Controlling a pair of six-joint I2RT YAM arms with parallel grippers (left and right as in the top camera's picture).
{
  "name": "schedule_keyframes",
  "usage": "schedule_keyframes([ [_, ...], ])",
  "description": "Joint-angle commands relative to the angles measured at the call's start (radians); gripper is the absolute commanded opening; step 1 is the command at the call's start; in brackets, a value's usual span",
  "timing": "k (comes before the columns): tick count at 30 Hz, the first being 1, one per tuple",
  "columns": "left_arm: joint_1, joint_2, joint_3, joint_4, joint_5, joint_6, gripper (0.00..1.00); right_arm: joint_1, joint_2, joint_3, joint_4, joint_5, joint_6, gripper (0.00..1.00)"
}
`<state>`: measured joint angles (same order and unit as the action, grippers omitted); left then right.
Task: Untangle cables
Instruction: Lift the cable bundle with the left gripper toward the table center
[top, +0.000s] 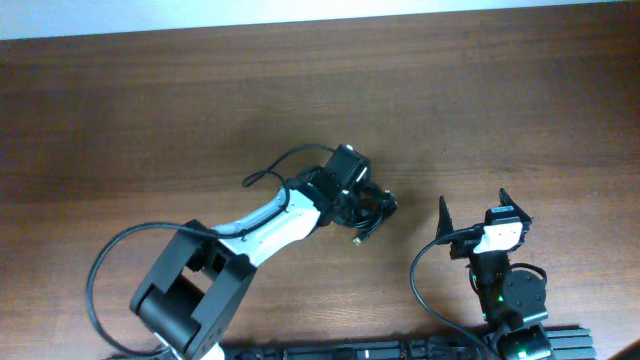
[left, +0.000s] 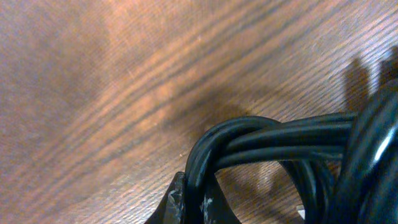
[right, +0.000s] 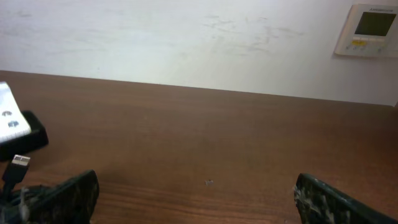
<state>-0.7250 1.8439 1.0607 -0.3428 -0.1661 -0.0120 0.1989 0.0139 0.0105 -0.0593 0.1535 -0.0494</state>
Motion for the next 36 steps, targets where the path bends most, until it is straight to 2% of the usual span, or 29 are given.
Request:
schedule_keyframes([
  [1, 0.008, -0.151, 0.061, 0.028, -0.007, -0.003, 0.00, -0.004, -0.006, -0.005, -0.005, 0.016, 0.001, 0.99],
  [4, 0.016, -0.244, 0.063, 0.032, -0.002, -0.003, 0.00, -0.004, -0.006, -0.005, -0.005, 0.016, 0.001, 0.99],
  [10, 0.070, -0.396, 0.063, 0.047, 0.155, 0.009, 0.00, -0.004, -0.006, -0.005, -0.005, 0.016, 0.001, 0.99],
  [13, 0.116, -0.437, 0.063, 0.051, 0.348, 0.109, 0.00, -0.004, -0.006, -0.005, -0.005, 0.016, 0.002, 0.99],
  [16, 0.146, -0.442, 0.063, 0.078, 0.471, 0.166, 0.00, -0.004, -0.006, -0.005, -0.005, 0.014, 0.002, 0.99],
  [21, 0.165, -0.442, 0.063, 0.175, 0.492, 0.224, 0.00, -0.003, -0.007, 0.016, 0.093, -0.082, 0.013, 0.99],
  [23, 0.165, -0.442, 0.063, 0.205, 0.493, 0.229, 0.00, -0.004, -0.006, 0.093, 0.078, -0.086, 0.013, 0.99],
  [27, 0.165, -0.442, 0.063, 0.225, 0.550, 0.241, 0.00, -0.004, -0.006, 0.263, -0.157, -0.134, 0.085, 0.99],
  [30, 0.165, -0.442, 0.063, 0.257, 0.574, 0.230, 0.00, -0.004, -0.006, 0.429, -0.350, -0.187, 0.085, 0.99],
  [36, 0.165, -0.442, 0.063, 0.342, 0.575, -0.025, 0.00, -0.003, 0.032, 0.718, -0.650, -0.193, 0.194, 0.99],
])
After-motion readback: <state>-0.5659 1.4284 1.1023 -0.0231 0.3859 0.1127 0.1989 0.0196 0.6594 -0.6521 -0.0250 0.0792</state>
